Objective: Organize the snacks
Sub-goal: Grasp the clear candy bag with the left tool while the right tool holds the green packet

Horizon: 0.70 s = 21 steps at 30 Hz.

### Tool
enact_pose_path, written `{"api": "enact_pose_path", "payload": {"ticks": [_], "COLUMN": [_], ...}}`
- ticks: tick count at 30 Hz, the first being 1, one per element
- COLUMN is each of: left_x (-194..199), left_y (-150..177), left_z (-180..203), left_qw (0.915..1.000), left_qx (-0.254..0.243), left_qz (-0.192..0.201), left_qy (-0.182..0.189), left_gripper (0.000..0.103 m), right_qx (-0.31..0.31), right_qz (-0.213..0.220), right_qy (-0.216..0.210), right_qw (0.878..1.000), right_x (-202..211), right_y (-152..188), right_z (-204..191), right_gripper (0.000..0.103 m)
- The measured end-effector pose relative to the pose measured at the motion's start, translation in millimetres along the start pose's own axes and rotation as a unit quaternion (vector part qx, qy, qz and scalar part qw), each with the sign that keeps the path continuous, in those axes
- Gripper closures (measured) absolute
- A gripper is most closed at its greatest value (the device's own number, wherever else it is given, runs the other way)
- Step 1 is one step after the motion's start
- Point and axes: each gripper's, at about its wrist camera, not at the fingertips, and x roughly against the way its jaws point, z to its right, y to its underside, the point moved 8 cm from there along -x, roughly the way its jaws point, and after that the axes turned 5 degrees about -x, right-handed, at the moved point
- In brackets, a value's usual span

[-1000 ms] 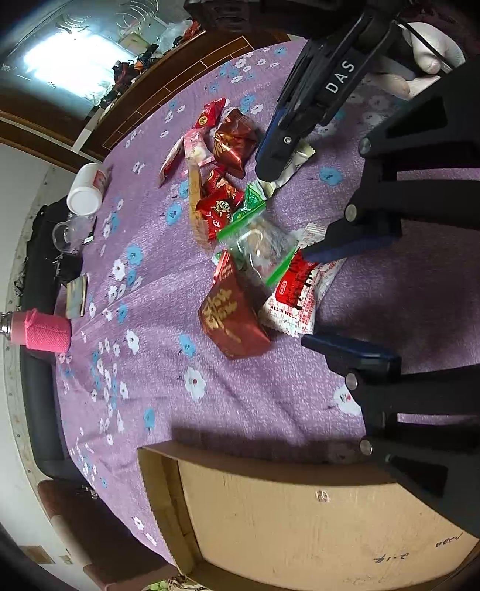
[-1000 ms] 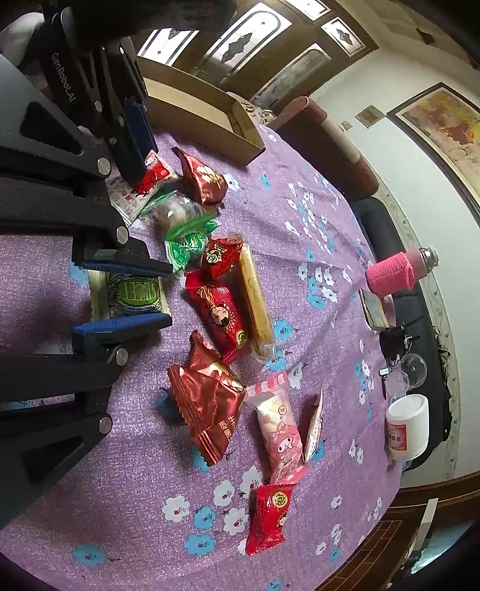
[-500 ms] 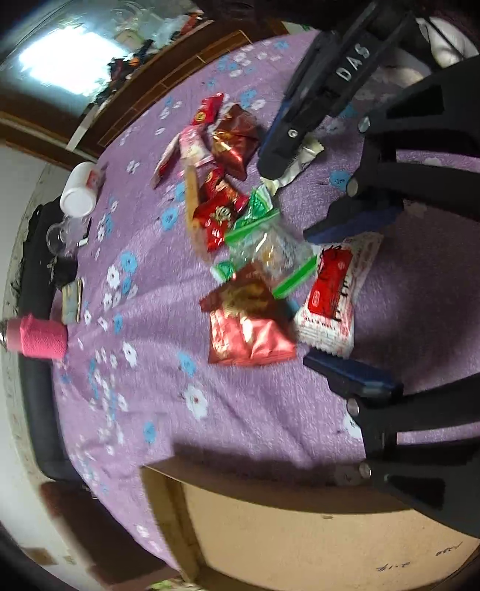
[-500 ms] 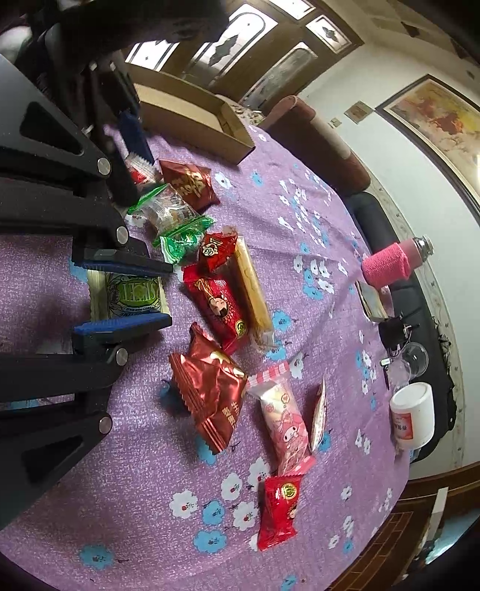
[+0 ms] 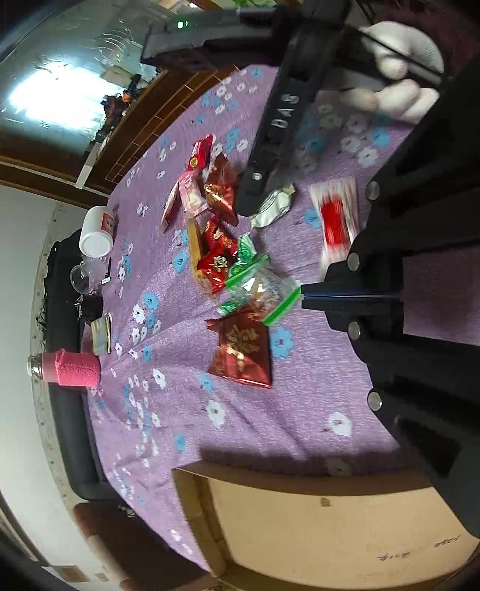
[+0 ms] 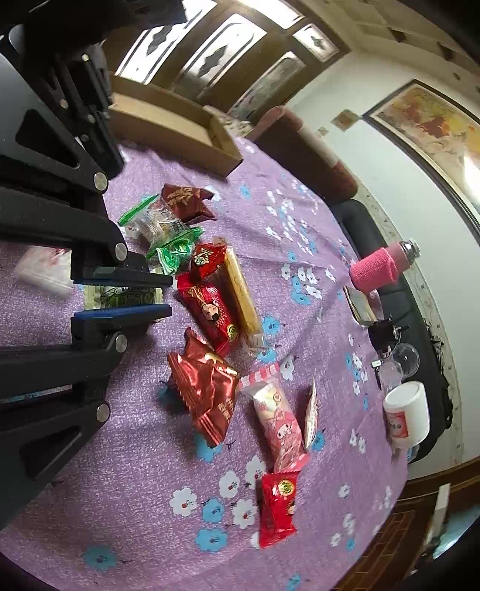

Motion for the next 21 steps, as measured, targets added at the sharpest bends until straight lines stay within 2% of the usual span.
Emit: {"api": "enact_pose_path", "payload": {"ticks": [4, 5, 6, 8, 9, 13, 16, 17, 18, 21], "left_x": [9, 12, 14, 19, 22, 27, 25, 22, 19, 2], "left_y": [8, 10, 12, 13, 14, 9, -3, -9, -13, -24], "left_z": [-7, -8, -8, -7, -6, -4, -2, -1, 0, 7], "left_qw": [0.9987, 0.9984, 0.9984, 0.9986, 0.9986, 0.9989, 0.9994, 0.9991, 0.9988, 0.9957], "left_qx": [0.035, 0.038, 0.037, 0.032, 0.029, 0.016, -0.015, -0.030, -0.041, -0.091], "left_qz": [-0.001, 0.000, 0.002, 0.009, 0.014, 0.023, 0.026, 0.027, 0.026, 0.018], "left_qy": [0.038, 0.043, 0.043, 0.040, 0.041, 0.039, 0.018, 0.011, 0.007, -0.004], "left_gripper": [0.100, 0.094, 0.082, 0.066, 0.064, 0.063, 0.063, 0.063, 0.063, 0.063], "right_qx": [-0.038, -0.041, -0.042, -0.034, -0.026, 0.026, 0.069, 0.083, 0.093, 0.104], "right_qz": [0.002, 0.002, 0.004, 0.007, 0.006, -0.011, -0.027, -0.028, -0.036, -0.038], "right_qy": [-0.009, -0.009, -0.010, -0.015, -0.017, -0.005, 0.018, 0.030, 0.040, 0.058], "right_qw": [0.999, 0.999, 0.999, 0.999, 0.999, 1.000, 0.997, 0.996, 0.994, 0.992], "right_x": [4, 5, 6, 7, 7, -5, -17, -19, -23, -25], "right_y": [-4, -4, -4, -3, -3, 6, 16, 18, 21, 22], "right_z": [13, 15, 15, 11, 6, -13, -28, -30, -31, -29], "right_gripper": [0.090, 0.082, 0.070, 0.055, 0.053, 0.053, 0.054, 0.061, 0.080, 0.083]}}
